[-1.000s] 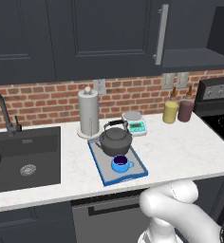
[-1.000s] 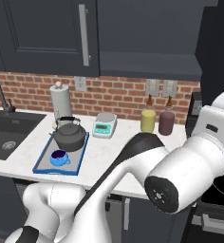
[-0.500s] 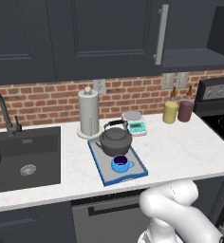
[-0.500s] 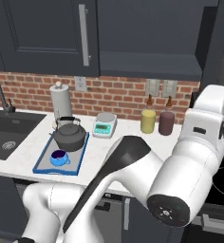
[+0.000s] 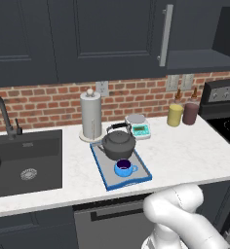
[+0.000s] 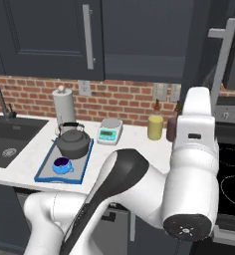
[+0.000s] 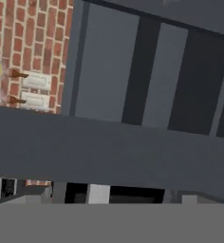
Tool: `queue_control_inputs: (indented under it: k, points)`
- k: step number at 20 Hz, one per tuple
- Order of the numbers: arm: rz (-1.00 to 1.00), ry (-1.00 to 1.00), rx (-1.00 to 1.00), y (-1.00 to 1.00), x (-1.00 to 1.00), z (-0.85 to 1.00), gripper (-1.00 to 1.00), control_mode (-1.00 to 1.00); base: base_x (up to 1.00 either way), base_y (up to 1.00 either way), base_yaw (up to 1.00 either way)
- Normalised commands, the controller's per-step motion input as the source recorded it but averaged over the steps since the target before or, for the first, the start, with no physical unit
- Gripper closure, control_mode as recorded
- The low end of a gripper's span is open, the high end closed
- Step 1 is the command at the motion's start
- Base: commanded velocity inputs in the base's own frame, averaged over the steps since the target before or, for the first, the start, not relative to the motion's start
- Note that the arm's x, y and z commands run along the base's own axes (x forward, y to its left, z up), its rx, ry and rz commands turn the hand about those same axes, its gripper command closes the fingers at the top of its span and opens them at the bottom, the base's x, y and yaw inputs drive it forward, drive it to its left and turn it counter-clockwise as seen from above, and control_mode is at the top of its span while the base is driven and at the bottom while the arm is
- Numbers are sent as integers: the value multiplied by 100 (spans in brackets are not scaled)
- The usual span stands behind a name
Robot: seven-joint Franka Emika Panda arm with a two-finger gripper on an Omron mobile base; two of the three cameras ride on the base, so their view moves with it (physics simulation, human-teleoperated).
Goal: Pick the kettle from the counter and place it on the tray. Then pick the mug from the cabinet and place it on the tray. Then close the cabinet doors.
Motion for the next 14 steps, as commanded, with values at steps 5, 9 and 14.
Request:
queue_control_inputs:
  k: [5, 9, 14]
  points:
    - [26, 0, -2, 42, 27, 1, -100, -100, 0, 0, 0]
    - [24, 0, -4, 50, 35, 0, -100, -100, 0, 0, 0]
    - [22, 0, -6, 55, 42, 0, -100, -100, 0, 0, 0]
